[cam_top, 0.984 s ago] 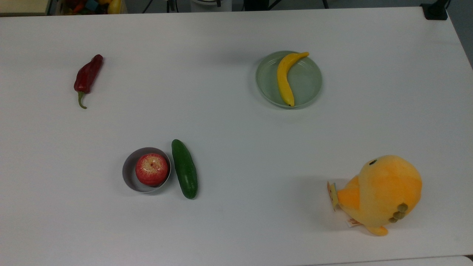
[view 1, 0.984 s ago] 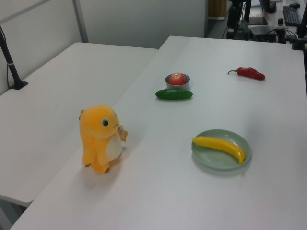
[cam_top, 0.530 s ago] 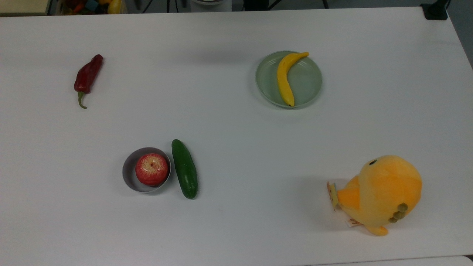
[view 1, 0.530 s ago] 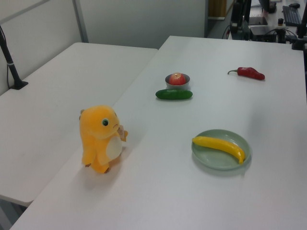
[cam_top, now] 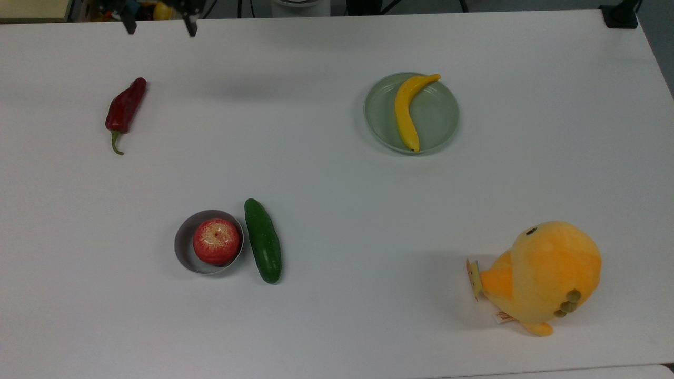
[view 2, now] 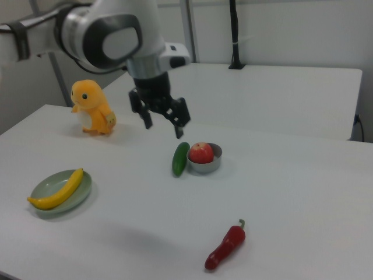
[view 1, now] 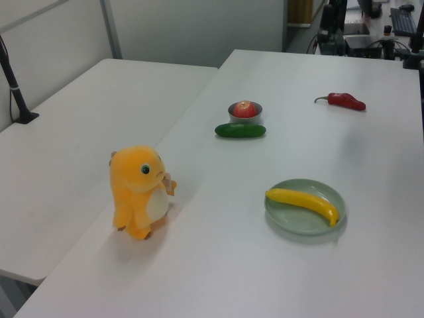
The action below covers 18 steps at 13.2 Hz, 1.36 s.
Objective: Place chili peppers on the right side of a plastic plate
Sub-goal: 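Move the gripper over the red chili pepper and lower it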
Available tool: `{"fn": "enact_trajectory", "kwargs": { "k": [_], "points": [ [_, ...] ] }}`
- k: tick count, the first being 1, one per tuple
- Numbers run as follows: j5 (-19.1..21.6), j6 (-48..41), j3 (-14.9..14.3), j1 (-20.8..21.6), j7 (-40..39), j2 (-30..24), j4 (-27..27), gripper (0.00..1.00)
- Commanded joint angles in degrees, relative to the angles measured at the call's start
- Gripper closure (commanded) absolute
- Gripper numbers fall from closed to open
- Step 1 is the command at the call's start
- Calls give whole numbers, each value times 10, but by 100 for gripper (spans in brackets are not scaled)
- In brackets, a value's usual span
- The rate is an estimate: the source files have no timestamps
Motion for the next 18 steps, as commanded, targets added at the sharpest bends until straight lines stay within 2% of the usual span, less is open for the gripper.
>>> {"fn": "enact_trajectory", "kwargs": {
  "k": [1,6,10,18],
  "points": [
    [-7,64,-8,-15,-11,21,-33,0],
    [-15,123,-8,-58,-41,69,-77,0],
    [-45,142,-8,-81,-42,115,-81,0],
    [-46,207,-8,-106,-42,171,-101,0]
  ]
}}
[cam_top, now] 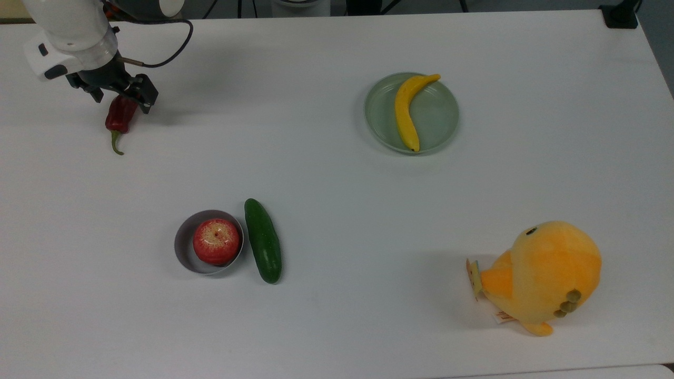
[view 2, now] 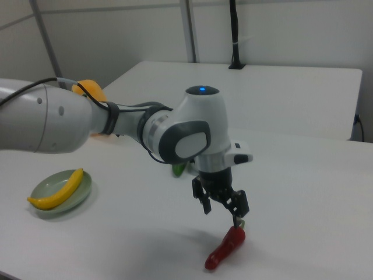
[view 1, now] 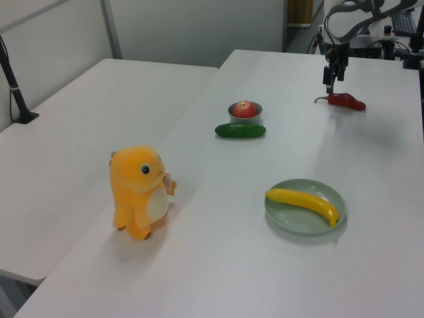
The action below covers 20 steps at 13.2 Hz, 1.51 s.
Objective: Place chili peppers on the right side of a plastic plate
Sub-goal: 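Move the gripper over the red chili pepper and lower it, then close the gripper on the red chili pepper's body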
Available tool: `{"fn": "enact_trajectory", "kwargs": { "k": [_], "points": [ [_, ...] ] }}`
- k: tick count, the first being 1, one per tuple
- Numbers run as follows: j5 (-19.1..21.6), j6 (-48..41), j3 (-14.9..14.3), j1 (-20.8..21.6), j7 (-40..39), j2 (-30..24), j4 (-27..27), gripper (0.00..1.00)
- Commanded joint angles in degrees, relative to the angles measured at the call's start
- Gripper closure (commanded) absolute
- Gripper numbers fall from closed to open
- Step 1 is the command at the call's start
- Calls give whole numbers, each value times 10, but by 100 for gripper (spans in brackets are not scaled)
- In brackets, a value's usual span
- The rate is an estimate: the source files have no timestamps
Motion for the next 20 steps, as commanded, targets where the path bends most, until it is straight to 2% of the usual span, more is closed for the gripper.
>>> {"fn": "enact_trajectory", "kwargs": {
  "k": [1,5,8,10,11,15,17,20],
  "points": [
    [-8,29,-1,-7,-12,11,-12,0],
    [-16,56,-1,-22,-12,28,-16,0],
    [-44,63,0,-23,-13,32,-21,1],
    [-48,63,0,-23,-15,32,-25,18],
    [-54,63,0,-22,-33,32,-29,36],
    [-55,63,1,-19,-51,32,-36,67],
    [-56,63,1,-20,-61,32,-36,71],
    [-55,62,1,-21,-63,31,-36,71]
  ]
}}
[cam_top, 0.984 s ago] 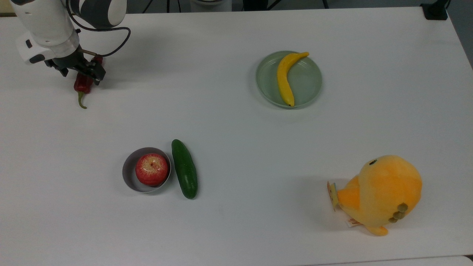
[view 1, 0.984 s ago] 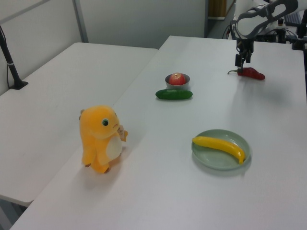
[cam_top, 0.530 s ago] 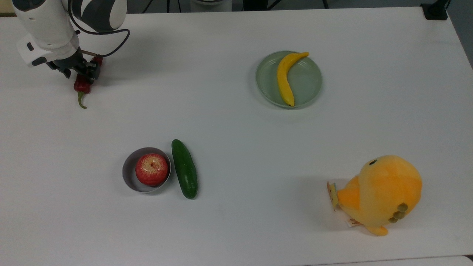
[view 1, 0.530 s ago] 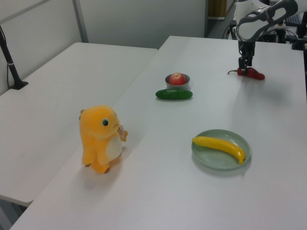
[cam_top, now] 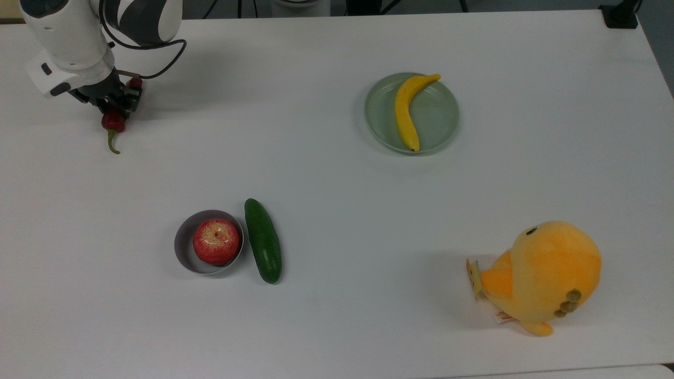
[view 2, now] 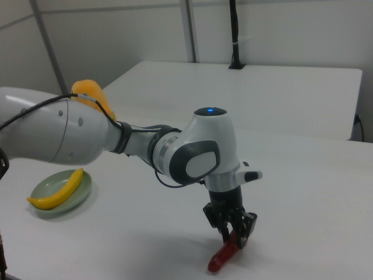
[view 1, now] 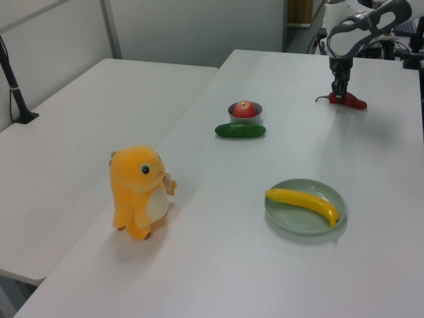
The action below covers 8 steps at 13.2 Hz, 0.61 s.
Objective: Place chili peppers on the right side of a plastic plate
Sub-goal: 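Close the gripper on the red chili pepper's body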
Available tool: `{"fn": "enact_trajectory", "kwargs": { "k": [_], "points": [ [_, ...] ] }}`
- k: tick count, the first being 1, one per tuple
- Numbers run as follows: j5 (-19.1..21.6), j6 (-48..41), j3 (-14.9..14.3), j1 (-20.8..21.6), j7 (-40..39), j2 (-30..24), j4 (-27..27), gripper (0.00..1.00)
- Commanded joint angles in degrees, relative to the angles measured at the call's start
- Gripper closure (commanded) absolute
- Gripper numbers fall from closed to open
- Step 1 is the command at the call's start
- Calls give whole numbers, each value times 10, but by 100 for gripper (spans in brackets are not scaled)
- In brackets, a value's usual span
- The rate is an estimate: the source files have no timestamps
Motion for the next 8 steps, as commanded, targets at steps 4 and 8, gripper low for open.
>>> {"fn": "enact_trajectory", "kwargs": {
  "k": [4,8],
  "points": [
    [-7,12,-1,2,-12,-16,-20,71],
    [-5,-14,2,7,-12,-46,-17,71]
  ]
}}
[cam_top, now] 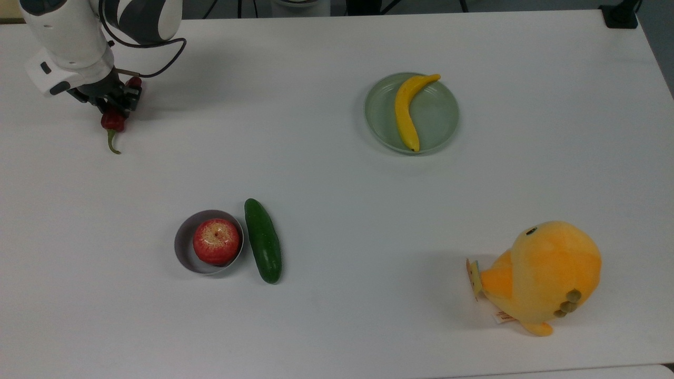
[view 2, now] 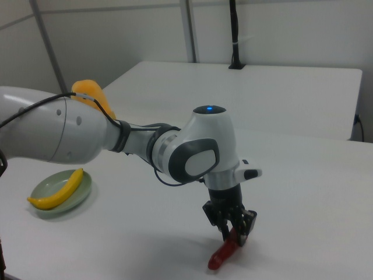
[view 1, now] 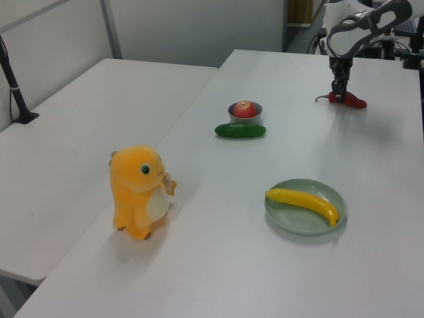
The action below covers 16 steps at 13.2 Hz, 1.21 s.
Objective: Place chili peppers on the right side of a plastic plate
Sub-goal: 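Close the gripper on the red chili pepper's body, then lift the chili pepper and carry it toward the green plate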
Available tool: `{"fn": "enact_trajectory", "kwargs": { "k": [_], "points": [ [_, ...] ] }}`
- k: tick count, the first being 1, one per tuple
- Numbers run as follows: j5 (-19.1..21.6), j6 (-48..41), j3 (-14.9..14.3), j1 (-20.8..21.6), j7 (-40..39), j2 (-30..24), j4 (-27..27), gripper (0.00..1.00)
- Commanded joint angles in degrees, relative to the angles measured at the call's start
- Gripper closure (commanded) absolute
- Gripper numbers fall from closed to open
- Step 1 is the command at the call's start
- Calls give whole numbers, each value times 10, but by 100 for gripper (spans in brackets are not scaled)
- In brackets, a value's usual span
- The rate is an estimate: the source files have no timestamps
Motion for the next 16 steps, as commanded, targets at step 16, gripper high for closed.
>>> {"fn": "enact_trajectory", "kwargs": {
  "k": [16],
  "points": [
    [57,-235,58,56,-9,-216,16,71]
  ]
}}
